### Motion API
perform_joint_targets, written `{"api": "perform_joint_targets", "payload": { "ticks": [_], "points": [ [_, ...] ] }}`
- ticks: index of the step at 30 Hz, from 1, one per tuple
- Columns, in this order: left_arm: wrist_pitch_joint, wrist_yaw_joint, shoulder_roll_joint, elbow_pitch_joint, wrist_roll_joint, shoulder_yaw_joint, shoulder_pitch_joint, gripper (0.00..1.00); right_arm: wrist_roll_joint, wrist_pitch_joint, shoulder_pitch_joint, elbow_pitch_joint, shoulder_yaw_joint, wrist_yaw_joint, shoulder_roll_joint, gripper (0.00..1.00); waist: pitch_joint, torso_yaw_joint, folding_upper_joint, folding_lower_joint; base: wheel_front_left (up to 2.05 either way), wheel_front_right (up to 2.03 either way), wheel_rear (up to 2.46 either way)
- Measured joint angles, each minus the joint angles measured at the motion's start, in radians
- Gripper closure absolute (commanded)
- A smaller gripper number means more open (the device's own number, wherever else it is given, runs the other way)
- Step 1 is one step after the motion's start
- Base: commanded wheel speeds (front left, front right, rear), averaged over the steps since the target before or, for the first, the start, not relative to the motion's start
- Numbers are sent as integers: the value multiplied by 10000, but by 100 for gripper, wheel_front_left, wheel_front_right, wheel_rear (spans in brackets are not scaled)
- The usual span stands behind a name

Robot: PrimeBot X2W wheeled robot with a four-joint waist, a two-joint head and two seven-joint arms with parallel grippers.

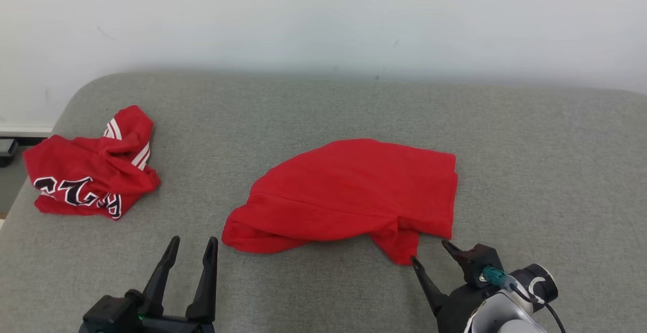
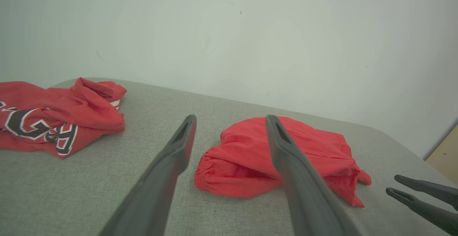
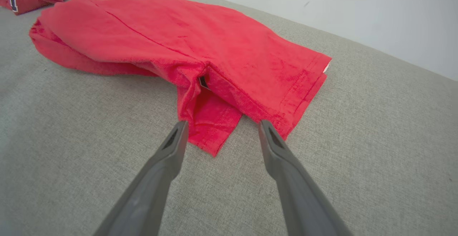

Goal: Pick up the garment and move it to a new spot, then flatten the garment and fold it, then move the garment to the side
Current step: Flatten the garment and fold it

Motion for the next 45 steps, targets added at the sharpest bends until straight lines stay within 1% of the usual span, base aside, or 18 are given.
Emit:
{"api": "perform_joint_targets", "payload": {
  "ticks": [4,8,16,33,34,35,36,37,38,40,41,45],
  "points": [
    [0,-46,-44,58,-27,-123,-15,0,-286,58,-246,497,77,0,-2,0,43,200,0,0,0,0,0],
    [0,-59,-75,100,-33,-213,-64,0,-316,-21,-493,947,249,2,6,0,100,429,0,0,0,0,0],
    [0,-59,-73,167,-40,-416,-187,0,-522,63,-806,1774,249,2,2,0,251,757,0,0,0,0,0],
    [0,-59,-69,263,-75,-564,-412,0,-631,-105,-1450,2918,-81,2,6,0,476,932,0,0,0,0,0],
    [0,-59,-69,267,-79,-566,-416,0,-568,-98,-1485,2993,-104,2,2,8,483,938,1,0,0,0,0],
    [0,-59,-69,274,-88,-566,-422,0,-550,-96,-1523,3062,-130,2,2,19,490,944,1,0,0,0,0],
    [0,-59,-69,276,-88,-562,-431,0,-500,-90,-1564,3124,-140,2,2,36,495,949,0,0,0,0,0],
    [0,-59,-69,280,-92,-558,-447,0,-470,-63,-1592,3183,-132,2,4,55,498,952,0,0,0,0,0],
    [0,-59,-69,282,-94,-550,-462,0,-462,-61,-1612,3227,-121,2,8,61,502,954,0,0,0,0,0],
    [0,-59,-69,290,-104,-543,-472,0,-401,-54,-1659,3308,-105,2,8,83,513,958,0,0,0,0,0],
    [0,-59,-71,293,-105,-537,-476,0,-397,-56,-1691,3342,-98,2,6,100,517,963,1,0,0,0,0],
    [0,-59,-73,314,-134,-508,-512,0,-249,-107,-1750,3419,52,2,0,100,517,969,0,0,0,0,0]
  ]
}}
